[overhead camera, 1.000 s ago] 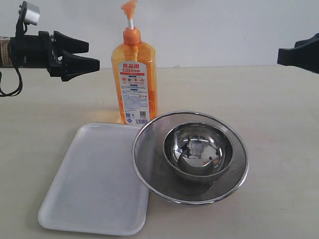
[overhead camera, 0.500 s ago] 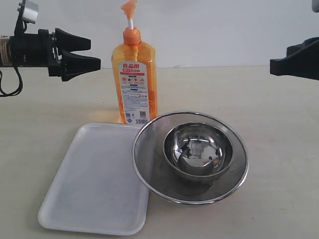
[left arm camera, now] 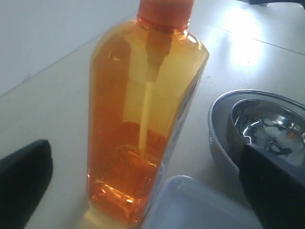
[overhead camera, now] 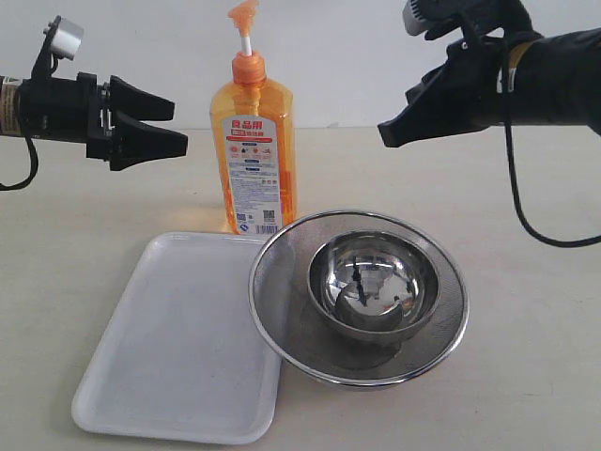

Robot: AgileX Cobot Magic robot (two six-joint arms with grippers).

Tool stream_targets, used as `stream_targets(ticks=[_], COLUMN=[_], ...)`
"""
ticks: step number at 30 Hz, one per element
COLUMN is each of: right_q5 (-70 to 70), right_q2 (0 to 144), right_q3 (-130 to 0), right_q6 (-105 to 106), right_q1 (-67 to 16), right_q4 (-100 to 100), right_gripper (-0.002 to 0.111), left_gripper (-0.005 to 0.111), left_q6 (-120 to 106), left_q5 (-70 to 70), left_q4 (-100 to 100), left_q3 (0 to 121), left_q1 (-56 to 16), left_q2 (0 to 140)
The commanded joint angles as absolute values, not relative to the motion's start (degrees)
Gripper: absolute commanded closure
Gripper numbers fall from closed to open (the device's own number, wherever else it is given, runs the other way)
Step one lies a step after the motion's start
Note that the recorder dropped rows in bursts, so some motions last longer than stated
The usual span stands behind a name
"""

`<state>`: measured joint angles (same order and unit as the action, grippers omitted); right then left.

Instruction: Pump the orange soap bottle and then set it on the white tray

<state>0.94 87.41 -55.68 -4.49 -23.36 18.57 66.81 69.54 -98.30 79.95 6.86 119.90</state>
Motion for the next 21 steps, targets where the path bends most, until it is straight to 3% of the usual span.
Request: stream_targets(ticks=[1,4,7,8,14,16,17,18,19,21], right_q5=[2.25,2.14,2.14,2.14,1.73,1.58,1.58,1.46,1.04,0.67], right_q2=[88.76,88.76,88.76,88.76,88.76,88.76,88.76,88.76,88.76,88.76], right_q3=[-56.84,-56.84,-56.84,-56.84,-56.94,-56.94,-56.94,-56.94,-56.94,-56.94], right_q6=[-4.12,-4.13,-3.96,-3.96,-3.96,-3.96,-4.19,-4.34,-4.64,-4.78], right_q1=[-24.73,-27.82,-31.46,-32.60,-35.87,-35.97,-35.97,-35.97,-35.97,-35.97], right_q4=[18.28,18.13,18.13,18.13,18.13,18.13,18.13,18.13,17.87,17.26], right_gripper=[0.108,0.108,0.108,0.108,0.106,0.089,0.066,0.053,0.028,0.007], left_gripper=[0.019,0.049,0.092,0.102,0.102,0.102,0.102,0.102,0.102,0.102], left_q6=[68.54,68.54,68.54,68.10,66.41,64.19,64.19,64.19,64.19,64.19], left_q5=[69.96,69.96,69.96,69.96,69.96,69.96,69.96,69.96,69.96,69.96], left_q4=[-98.37,-98.29,-97.22,-96.84,-95.34,-95.34,-95.34,-95.34,-95.34,-95.34], left_q3=[80.09,80.09,80.09,80.09,80.09,80.09,80.09,80.09,80.09,80.09], left_q1=[6.60,6.60,6.60,6.60,6.60,6.60,6.60,6.60,6.60,6.60], left_q2=[120.40,120.40,120.40,120.40,120.40,120.40,120.40,120.40,120.40,120.40])
